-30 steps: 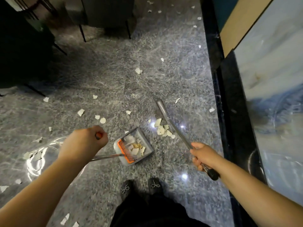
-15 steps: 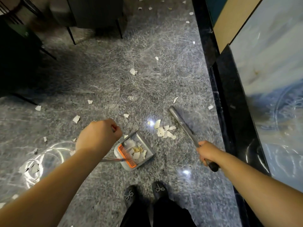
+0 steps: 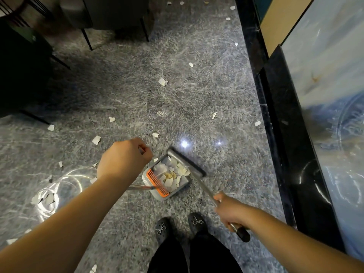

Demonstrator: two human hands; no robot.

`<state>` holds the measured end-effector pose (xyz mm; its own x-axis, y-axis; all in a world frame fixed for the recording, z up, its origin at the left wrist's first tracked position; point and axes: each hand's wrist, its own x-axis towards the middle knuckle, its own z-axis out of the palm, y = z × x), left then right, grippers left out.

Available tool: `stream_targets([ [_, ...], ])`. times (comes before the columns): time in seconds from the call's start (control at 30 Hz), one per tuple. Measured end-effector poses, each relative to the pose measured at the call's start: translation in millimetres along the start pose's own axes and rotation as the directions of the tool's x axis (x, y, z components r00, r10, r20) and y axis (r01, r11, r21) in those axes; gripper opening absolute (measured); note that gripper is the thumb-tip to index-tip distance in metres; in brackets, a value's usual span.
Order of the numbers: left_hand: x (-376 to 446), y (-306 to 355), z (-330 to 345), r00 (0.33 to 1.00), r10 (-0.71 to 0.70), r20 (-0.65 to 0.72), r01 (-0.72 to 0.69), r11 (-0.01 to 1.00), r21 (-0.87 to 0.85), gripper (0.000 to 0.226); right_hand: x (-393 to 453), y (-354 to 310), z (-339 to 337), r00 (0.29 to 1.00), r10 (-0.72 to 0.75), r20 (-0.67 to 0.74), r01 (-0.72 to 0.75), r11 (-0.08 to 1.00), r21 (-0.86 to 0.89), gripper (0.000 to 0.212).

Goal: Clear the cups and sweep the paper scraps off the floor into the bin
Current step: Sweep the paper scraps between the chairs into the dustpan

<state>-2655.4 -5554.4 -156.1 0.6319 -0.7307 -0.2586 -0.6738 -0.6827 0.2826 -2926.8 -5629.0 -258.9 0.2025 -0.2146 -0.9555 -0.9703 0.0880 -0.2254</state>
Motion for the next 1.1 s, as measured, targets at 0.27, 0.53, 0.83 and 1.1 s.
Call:
stream_targets([
  [0.27,-10,-2,-2,1.0,-0.025,-0.007,0.025,1.0,-0.008,0.013,-35,-4,24,0.993,-0.076,0.095,0.055,0.977,0.206,0.046],
  [0.53,-35,-28,-9,0.997,-0.079,-0.023,0.078,0.996,-0.032,0.016,-57,3,19,0.998,-0.066,0.016,0.055,0.925,0.376,0.036],
  [0.83,-97,-89,-30,0.961,-0.251,-0.116,0.239,0.965,-0.103,0.007,-54,-16,-8,0.989,-0.118,-0.091,0.142,0.933,0.329,0.042],
  [1.1,-116,-132,-52,0.923,-0.357,-0.142,0.346,0.933,-0.099,0.009,-25,-68,-12,0.986,-0.112,-0.126,0.145,0.944,0.297,0.038],
])
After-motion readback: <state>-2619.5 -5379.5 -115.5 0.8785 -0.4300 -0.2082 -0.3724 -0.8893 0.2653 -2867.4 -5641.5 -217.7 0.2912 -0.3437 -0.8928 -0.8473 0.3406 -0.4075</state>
